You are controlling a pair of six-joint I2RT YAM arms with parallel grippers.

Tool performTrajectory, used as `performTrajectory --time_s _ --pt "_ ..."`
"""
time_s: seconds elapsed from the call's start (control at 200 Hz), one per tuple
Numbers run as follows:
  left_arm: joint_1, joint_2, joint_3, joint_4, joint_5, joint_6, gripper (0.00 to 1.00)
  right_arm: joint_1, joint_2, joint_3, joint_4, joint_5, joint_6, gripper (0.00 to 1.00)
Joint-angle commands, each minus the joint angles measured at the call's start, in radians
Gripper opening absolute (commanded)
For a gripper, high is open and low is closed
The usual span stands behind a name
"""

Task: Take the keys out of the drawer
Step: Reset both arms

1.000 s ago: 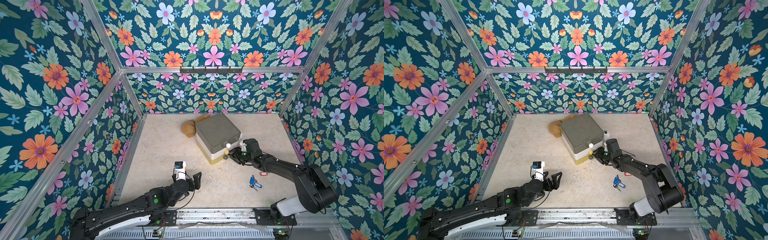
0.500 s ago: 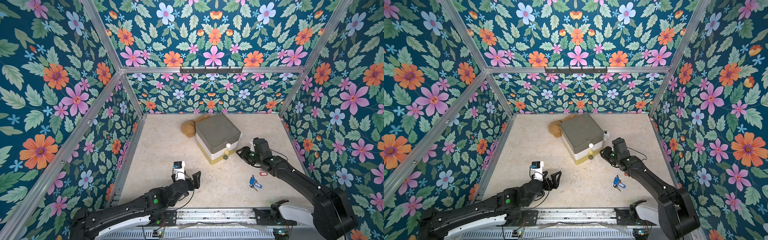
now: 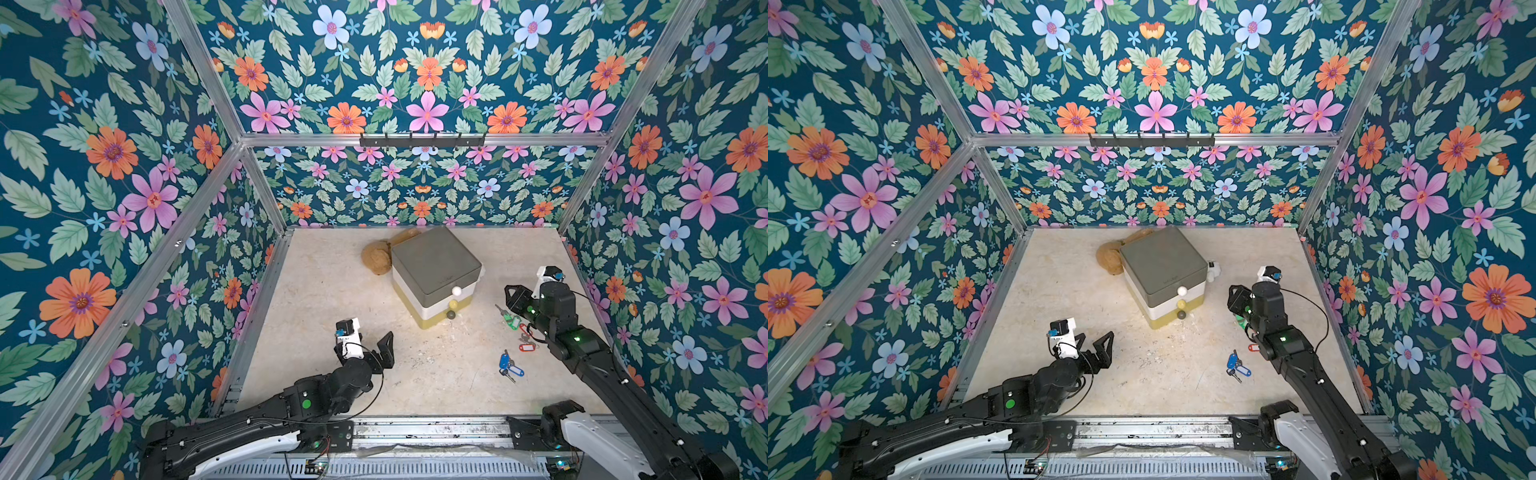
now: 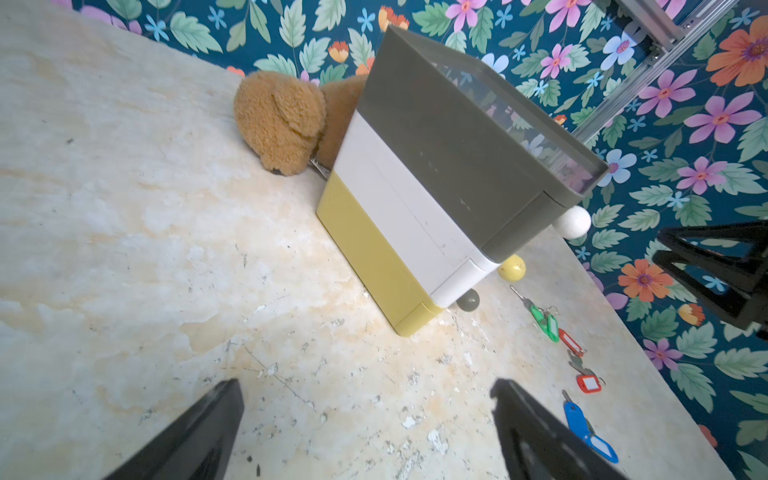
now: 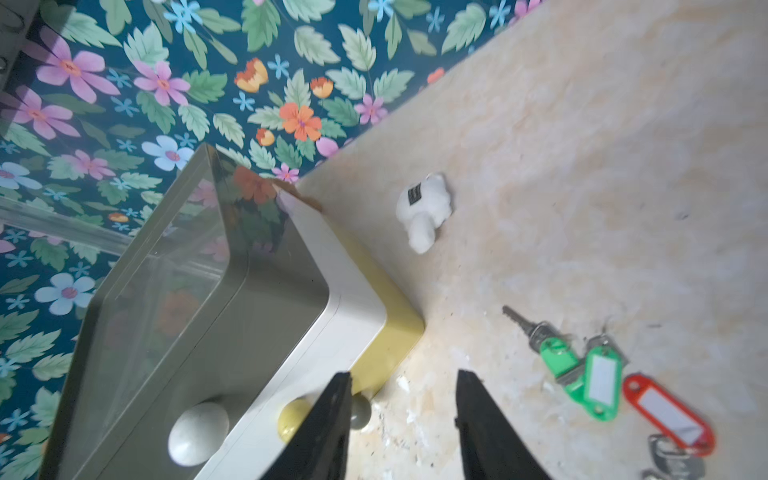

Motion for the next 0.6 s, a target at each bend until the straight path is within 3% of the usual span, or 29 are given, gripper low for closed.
performTrajectory --time_s 0.0,0.175,0.385,0.595 --pt "0.004 0.006 0.025 0.038 -0.098 0.086 0.99 -0.001 -0.052 -0.026 0.099 0.134 -0.133 0.53" --pt "0.056 0.001 0.042 0.013 -0.152 0.151 0.99 -0.022 -0.112 -0.065 0.128 0.192 -0.204 0.62" --pt "0.241 0.016 0.042 0.092 -0.009 0.266 0.99 -0.081 -0.119 -0.088 0.138 0.193 -0.266 0.63" --pt "0.422 0.155 0.066 0.222 0.119 0.39 0.99 -0.159 -0.144 -0.125 0.196 0.17 -0.311 0.63"
